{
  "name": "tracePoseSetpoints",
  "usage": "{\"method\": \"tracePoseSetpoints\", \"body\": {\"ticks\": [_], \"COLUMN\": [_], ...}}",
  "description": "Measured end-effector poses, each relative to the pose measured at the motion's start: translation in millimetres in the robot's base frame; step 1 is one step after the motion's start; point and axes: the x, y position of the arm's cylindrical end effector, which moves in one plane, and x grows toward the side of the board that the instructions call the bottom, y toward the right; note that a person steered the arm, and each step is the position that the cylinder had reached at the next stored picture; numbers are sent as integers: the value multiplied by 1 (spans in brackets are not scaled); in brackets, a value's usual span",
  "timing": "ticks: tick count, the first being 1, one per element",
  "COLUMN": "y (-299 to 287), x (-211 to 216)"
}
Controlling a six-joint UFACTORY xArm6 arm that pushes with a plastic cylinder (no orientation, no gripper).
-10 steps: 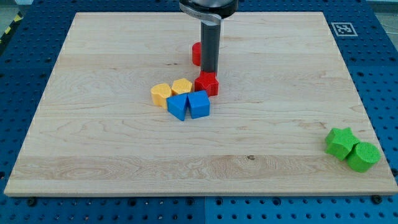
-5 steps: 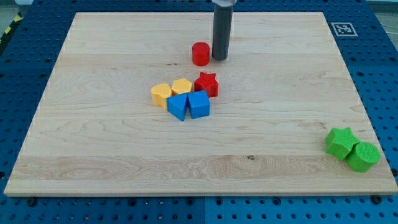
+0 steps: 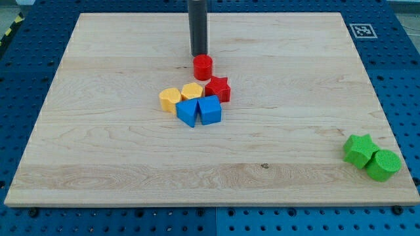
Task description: Add red circle into group of blocks
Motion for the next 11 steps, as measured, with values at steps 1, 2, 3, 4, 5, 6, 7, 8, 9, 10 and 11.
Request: {"method": "tracePoseSetpoints", "body": {"ticks": [1,2,3,4,5,6,7,8,9,10,11], "y": [0,0,0,1,5,5,5,3,-3,-17,-23], "x": [15,38,39,39,39,39,39,44,46,46,47]}}
